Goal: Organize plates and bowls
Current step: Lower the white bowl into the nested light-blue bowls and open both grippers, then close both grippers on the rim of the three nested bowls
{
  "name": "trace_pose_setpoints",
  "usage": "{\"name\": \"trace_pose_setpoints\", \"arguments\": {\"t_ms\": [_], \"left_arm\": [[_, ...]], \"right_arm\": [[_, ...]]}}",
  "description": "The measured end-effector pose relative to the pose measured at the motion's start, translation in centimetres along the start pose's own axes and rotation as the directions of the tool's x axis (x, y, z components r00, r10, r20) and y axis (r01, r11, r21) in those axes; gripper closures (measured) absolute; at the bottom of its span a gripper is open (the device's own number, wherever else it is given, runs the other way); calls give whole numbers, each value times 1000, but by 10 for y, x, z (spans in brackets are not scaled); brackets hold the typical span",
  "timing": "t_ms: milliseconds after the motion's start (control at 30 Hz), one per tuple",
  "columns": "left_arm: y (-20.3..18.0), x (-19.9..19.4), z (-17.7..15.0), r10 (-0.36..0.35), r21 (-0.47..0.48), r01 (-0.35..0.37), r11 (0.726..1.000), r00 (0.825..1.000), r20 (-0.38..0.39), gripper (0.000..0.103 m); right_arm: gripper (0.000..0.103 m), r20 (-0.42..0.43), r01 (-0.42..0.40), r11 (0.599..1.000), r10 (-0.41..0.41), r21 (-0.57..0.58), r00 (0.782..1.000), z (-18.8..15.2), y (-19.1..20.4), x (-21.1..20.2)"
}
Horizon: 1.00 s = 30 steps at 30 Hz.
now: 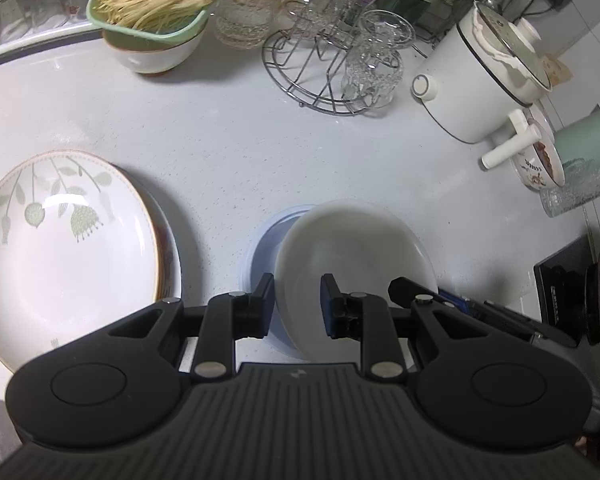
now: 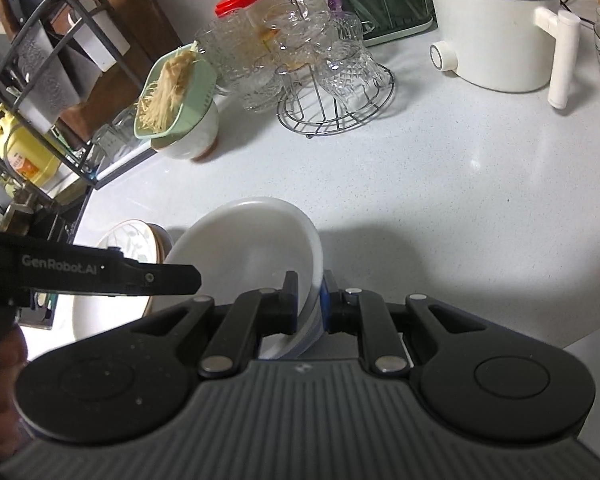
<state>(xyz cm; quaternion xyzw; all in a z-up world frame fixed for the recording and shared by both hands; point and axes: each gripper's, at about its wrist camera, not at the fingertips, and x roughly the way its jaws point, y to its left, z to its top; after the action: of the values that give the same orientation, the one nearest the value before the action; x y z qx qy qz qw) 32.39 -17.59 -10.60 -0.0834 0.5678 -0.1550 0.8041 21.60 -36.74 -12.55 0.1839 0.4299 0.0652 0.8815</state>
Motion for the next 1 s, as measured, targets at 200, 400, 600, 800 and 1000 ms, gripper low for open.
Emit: {"name": "trace_pose_setpoints", "arguments": {"t_ms": [200, 400, 600, 800, 1000], "left_arm": [[1, 4, -6, 25, 26, -26, 999, 999, 25, 76], [8, 7, -13, 57, 24, -58, 998, 997, 46, 55], [14, 4, -17, 71, -6, -71, 997, 994, 77, 43], [20, 4, -20, 70, -15, -69, 998, 995, 77, 43], [20, 7, -22, 66, -8, -65, 998, 996, 67, 43]], "right_arm": [[82, 57, 31, 1000, -31, -4, 998, -4, 1, -3], [49, 107, 94, 995, -95, 12, 990, -6, -7, -6], [49, 53, 53, 995, -57, 79, 997, -11, -20, 7], [49, 0, -2, 989, 2, 147, 1000, -16, -26, 30], [64, -34, -9, 980, 16, 197, 999, -18, -28, 47]]}}
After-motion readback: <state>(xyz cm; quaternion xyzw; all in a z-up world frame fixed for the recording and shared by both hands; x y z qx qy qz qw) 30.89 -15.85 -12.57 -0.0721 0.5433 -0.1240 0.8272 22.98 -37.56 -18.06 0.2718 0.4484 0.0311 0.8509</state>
